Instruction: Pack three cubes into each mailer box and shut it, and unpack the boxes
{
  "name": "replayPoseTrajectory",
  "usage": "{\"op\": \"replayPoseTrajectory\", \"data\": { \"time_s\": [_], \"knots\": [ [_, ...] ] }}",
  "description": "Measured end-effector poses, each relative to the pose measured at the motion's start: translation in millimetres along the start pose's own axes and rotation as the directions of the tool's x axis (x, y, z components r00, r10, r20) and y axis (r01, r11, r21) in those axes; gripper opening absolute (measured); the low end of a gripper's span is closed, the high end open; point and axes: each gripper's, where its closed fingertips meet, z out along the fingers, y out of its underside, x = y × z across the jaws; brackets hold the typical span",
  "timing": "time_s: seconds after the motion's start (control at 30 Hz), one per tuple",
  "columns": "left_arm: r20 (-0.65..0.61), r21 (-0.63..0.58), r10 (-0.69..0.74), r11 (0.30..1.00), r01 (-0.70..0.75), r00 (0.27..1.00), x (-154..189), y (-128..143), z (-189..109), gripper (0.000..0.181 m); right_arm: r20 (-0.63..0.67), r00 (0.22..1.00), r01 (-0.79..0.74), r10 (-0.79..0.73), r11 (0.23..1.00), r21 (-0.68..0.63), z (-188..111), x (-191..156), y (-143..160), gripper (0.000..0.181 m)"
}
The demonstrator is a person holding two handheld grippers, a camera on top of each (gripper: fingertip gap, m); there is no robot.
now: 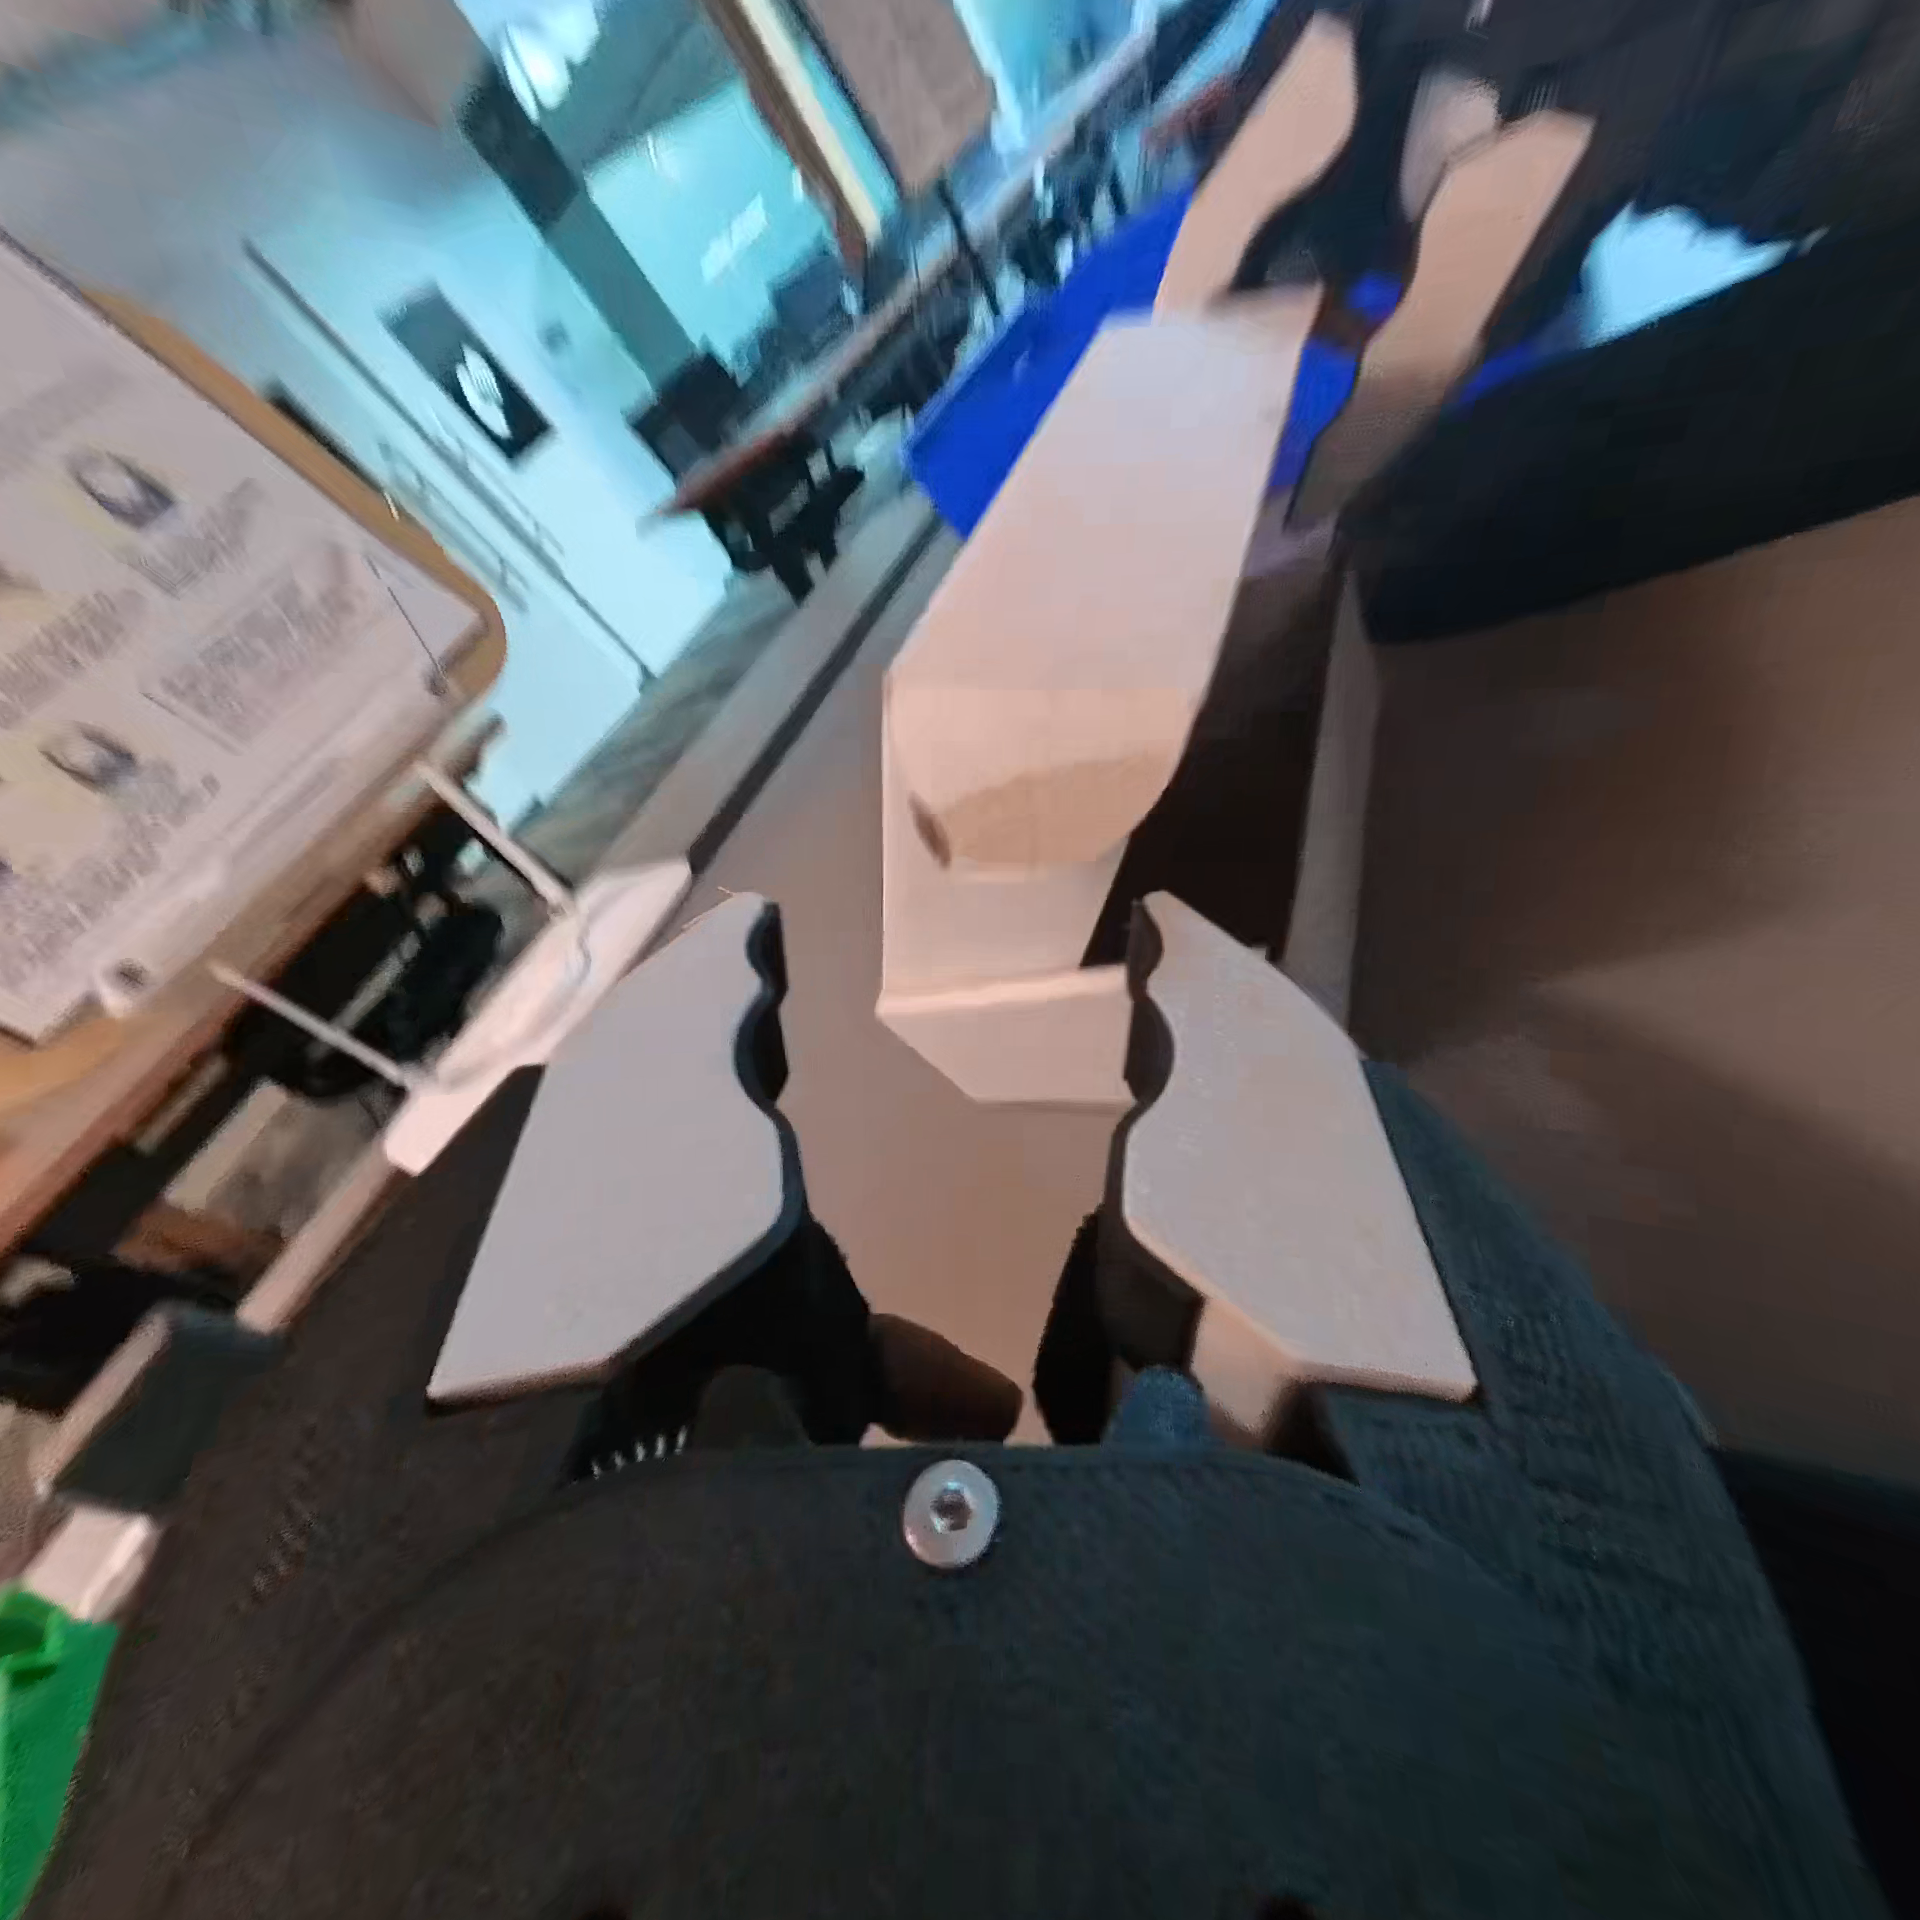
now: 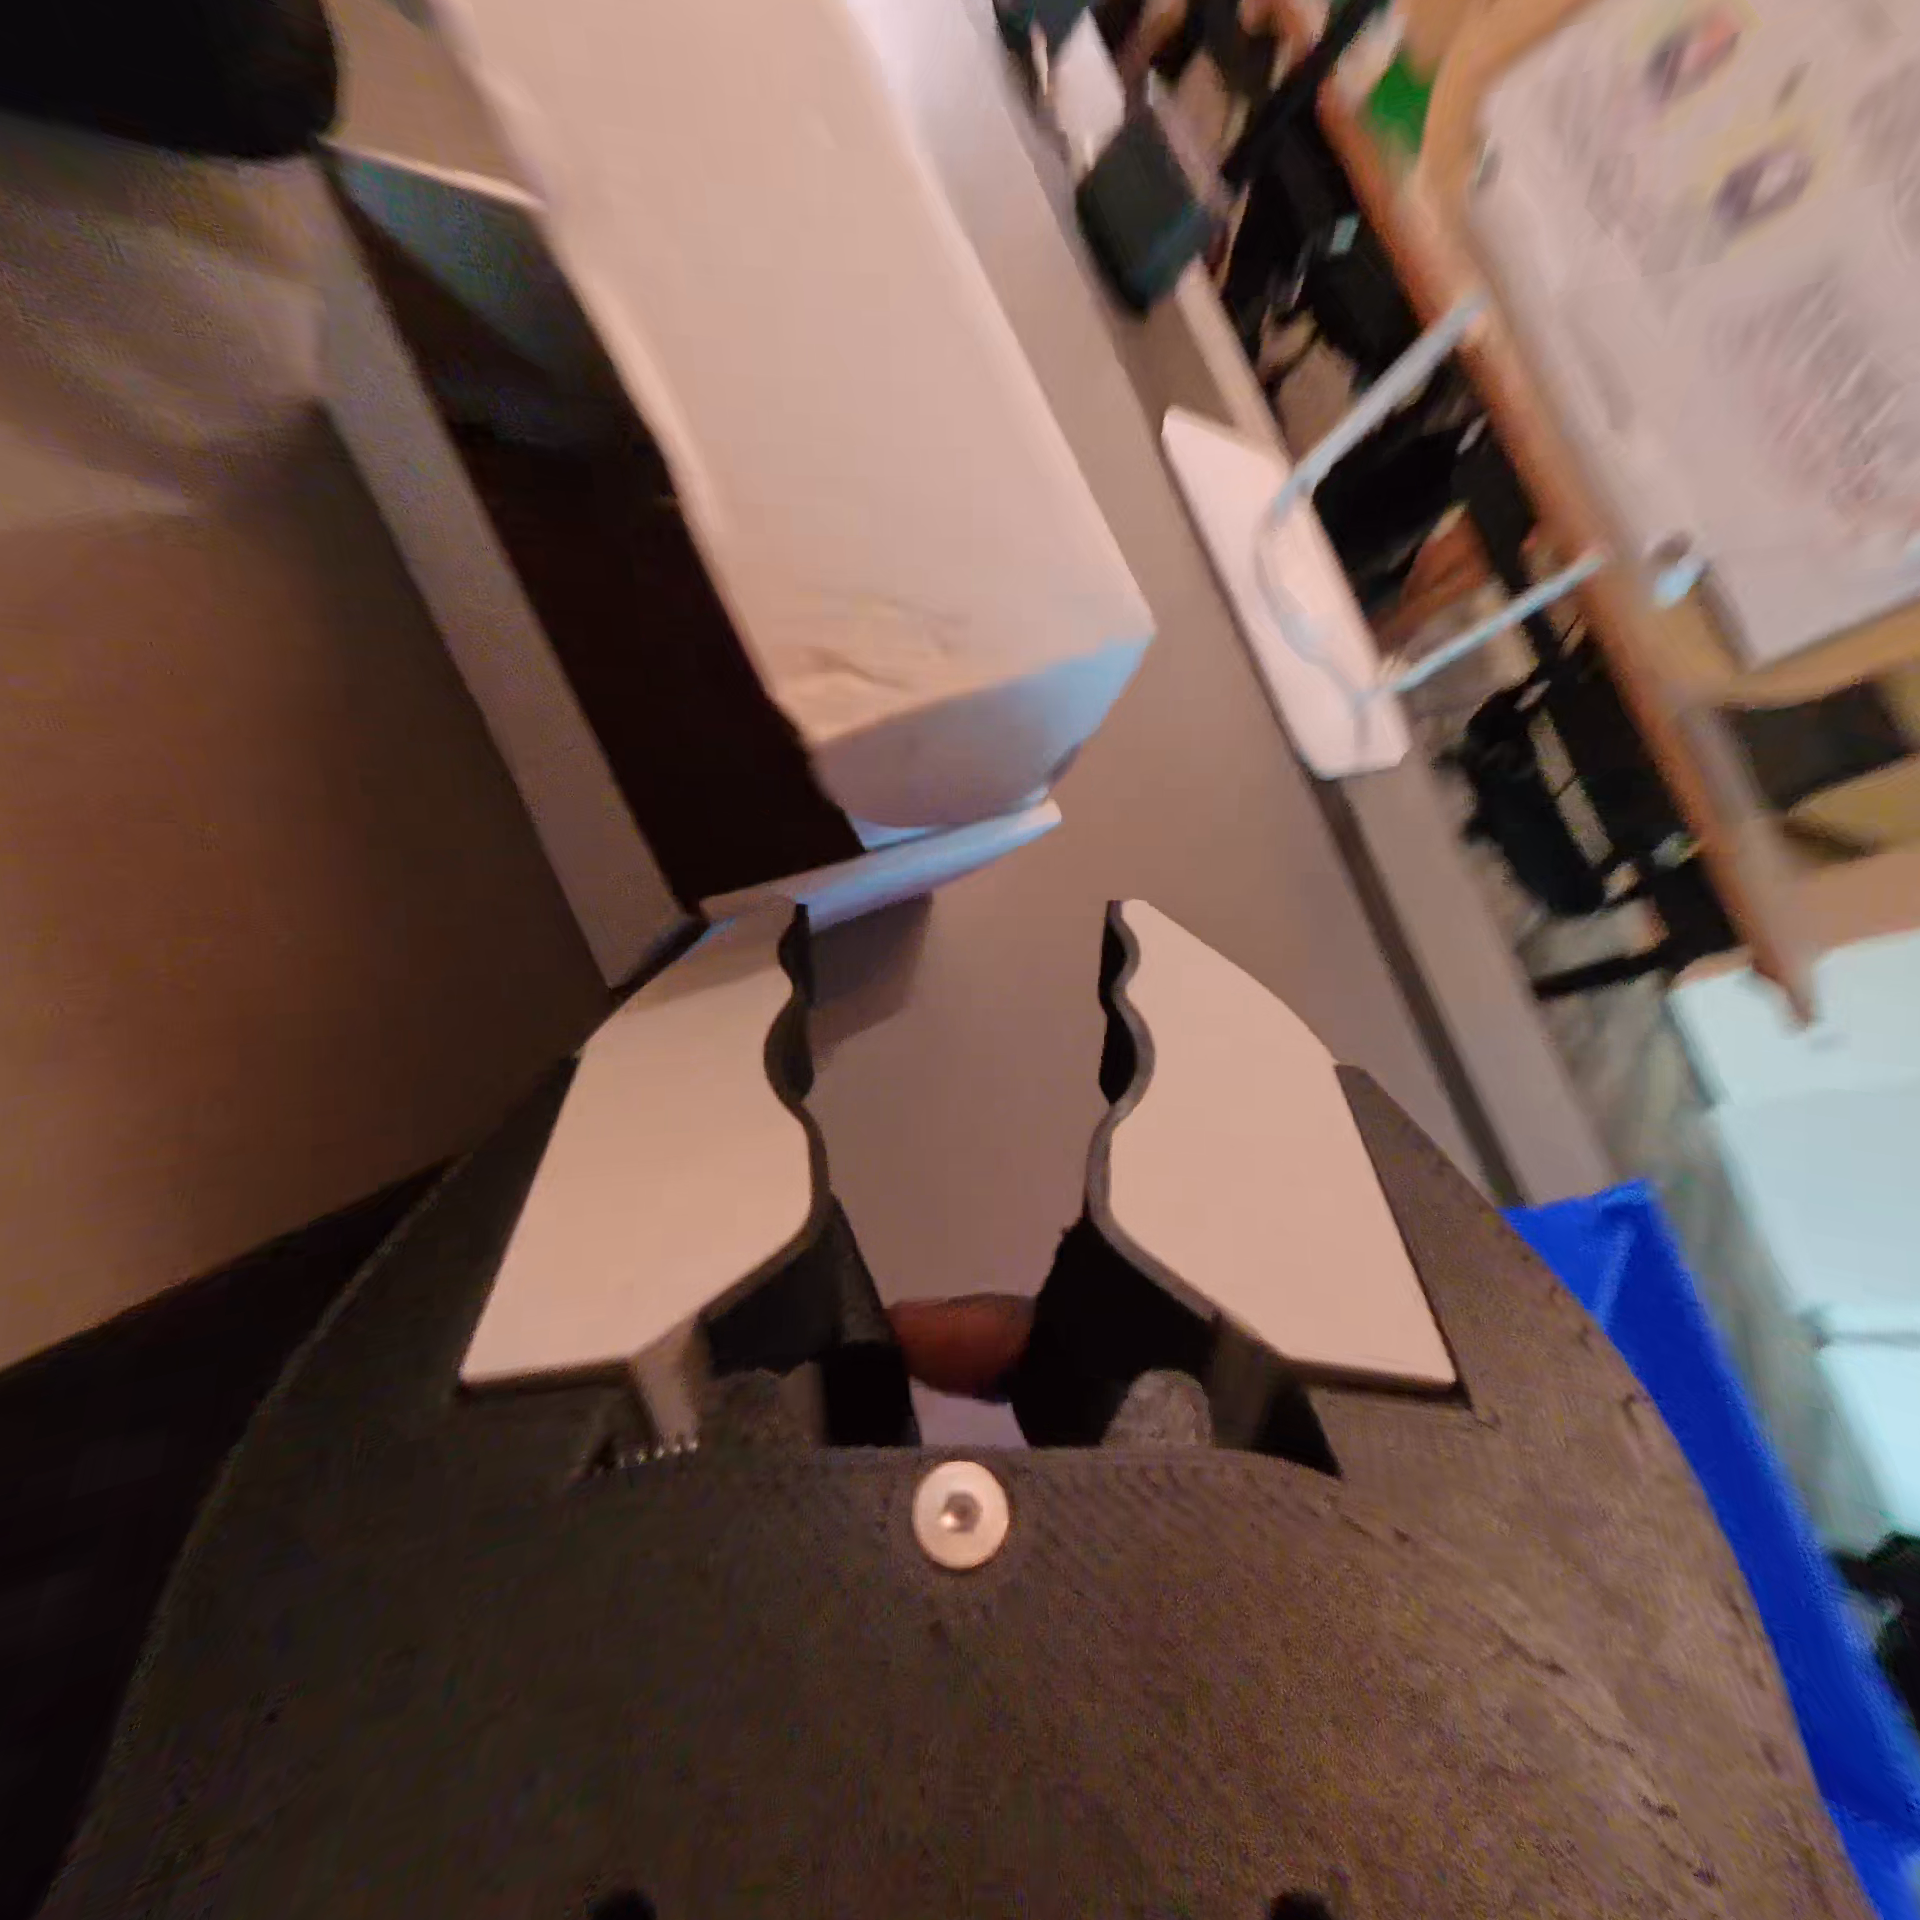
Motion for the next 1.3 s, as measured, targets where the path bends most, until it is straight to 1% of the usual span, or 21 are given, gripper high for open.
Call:
{"op": "replayPoseTrajectory", "data": {
  "time_s": [0.03,0.1,0.17,0.2,0.27,0.33,0.37,0.43,0.47,0.53,0.63,0.77,0.87,0.93,1.0,1.03,1.07,1.13,1.2,1.23,1.3],
  "knots": [
    [0.014,0.069,0.028,0.997,-0.029,1.0,1.9,-12.6,-3.1,0.067,-0.041,0.997,0.067,-0.064,0.996,0.06,-5.2,-1.1,-8.4,0.054],
    [0.05,0.166,0.121,0.978,-0.128,0.991,7.7,-35.1,-6.1,0.07,-0.184,0.969,0.2,-0.168,0.964,0.174,-16.7,3.3,-29.5,0.049],
    [0.088,0.169,0.211,0.96,-0.223,0.974,11.7,-43.4,-2.5,0.07,-0.254,0.937,0.293,-0.239,0.935,0.201,-21.6,3.0,-40.6,0.045],
    [0.101,0.151,0.248,0.953,-0.261,0.963,13.3,-43.6,0.4,0.068,-0.254,0.934,0.306,-0.252,0.931,0.198,-20.8,1.7,-41.4,0.045],
    [0.105,0.12,0.312,0.938,-0.324,0.944,18.1,-41.7,5.2,0.053,-0.245,0.934,0.313,-0.26,0.927,0.209,-18.1,-1.3,-41.9,0.041],
    [0.086,0.11,0.332,0.934,-0.34,0.939,23.1,-39.0,7.6,0.026,-0.243,0.936,0.31,-0.256,0.925,0.218,-16.9,-2.5,-42.5,0.03],
    [0.075,0.109,0.327,0.936,-0.334,0.942,24.2,-37.8,7.7,0.019,-0.246,0.935,0.312,-0.255,0.922,0.228,-18.1,-2.5,-44.1,0.026],
    [0.052,0.138,0.278,0.949,-0.283,0.959,24.6,-40.5,4.6,0.015,-0.225,0.949,0.279,-0.222,0.924,0.262,-21.2,-3.6,-46.9,0.019],
    [0.02,0.157,0.231,0.96,-0.231,0.973,26.2,-42.0,2.9,0.014,-0.194,0.961,0.246,-0.195,0.927,0.284,-22.4,-5.5,-47.8,0.017],
    [-0.098,0.167,0.098,0.983,-0.08,0.99,33.0,-41.1,1.0,0.013,-0.079,0.991,0.123,-0.104,0.945,0.303,-21.7,-11.6,-45.3,0.015],
    [-0.256,0.118,-0.091,0.985,0.125,0.962,42.8,-36.2,0.3,0.01,0.093,0.995,-0.06,0.036,0.962,0.268,-19.1,-21.5,-38.5,0.01],
    [-0.273,-0.009,-0.219,0.974,0.225,0.937,42.8,-19.2,7.0,0.006,0.206,0.965,-0.196,0.164,0.97,0.145,-8.7,-30.9,-25.0,0.008],
    [-0.281,-0.112,-0.325,0.946,0.305,0.903,44.9,-5.4,11.8,0.006,0.21,0.957,-0.22,0.202,0.973,0.068,0.4,-33.7,-15.9,0.007],
    [-0.266,-0.135,-0.358,0.933,0.333,0.895,42.5,-1.9,13.6,0.006,0.203,0.955,-0.231,0.215,0.971,0.056,3.5,-33.2,-14.6,0.008],
    [-0.264,-0.137,-0.351,0.936,0.325,0.899,43.0,-1.3,13.9,0.007,0.195,0.958,-0.226,0.211,0.972,0.058,4.9,-32.7,-13.8,0.009],
    [-0.268,-0.132,-0.335,0.942,0.31,0.903,44.2,-1.8,13.5,0.008,0.188,0.961,-0.218,0.202,0.974,0.065,4.9,-32.1,-13.7,0.009],
    [-0.276,-0.123,-0.32,0.947,0.297,0.906,45.5,-3.1,12.5,0.015,0.19,0.963,-0.208,0.193,0.976,0.067,4.7,-32.9,-13.1,0.01],
    [-0.247,-0.115,-0.309,0.951,0.288,0.919,40.9,-2.8,11.2,0.061,0.19,0.961,-0.214,0.199,0.975,0.062,4.4,-32.3,-11.3,0.044],
    [-0.196,-0.156,-0.305,0.948,0.277,0.932,33.5,7.1,10.4,0.085,0.177,0.958,-0.236,0.225,0.971,0.043,6.6,-28.6,-5.5,0.072],
    [-0.184,-0.187,-0.316,0.941,0.283,0.931,32.5,13.3,10.9,0.092,0.181,0.956,-0.238,0.23,0.971,0.027,8.6,-29.1,-2.1,0.082],
    [-0.197,-0.241,-0.338,0.927,0.289,0.921,36.8,21.1,13.6,0.098,0.212,0.953,-0.216,0.216,0.976,-0.023,14.6,-35.4,5.8,0.09]
  ]
}}
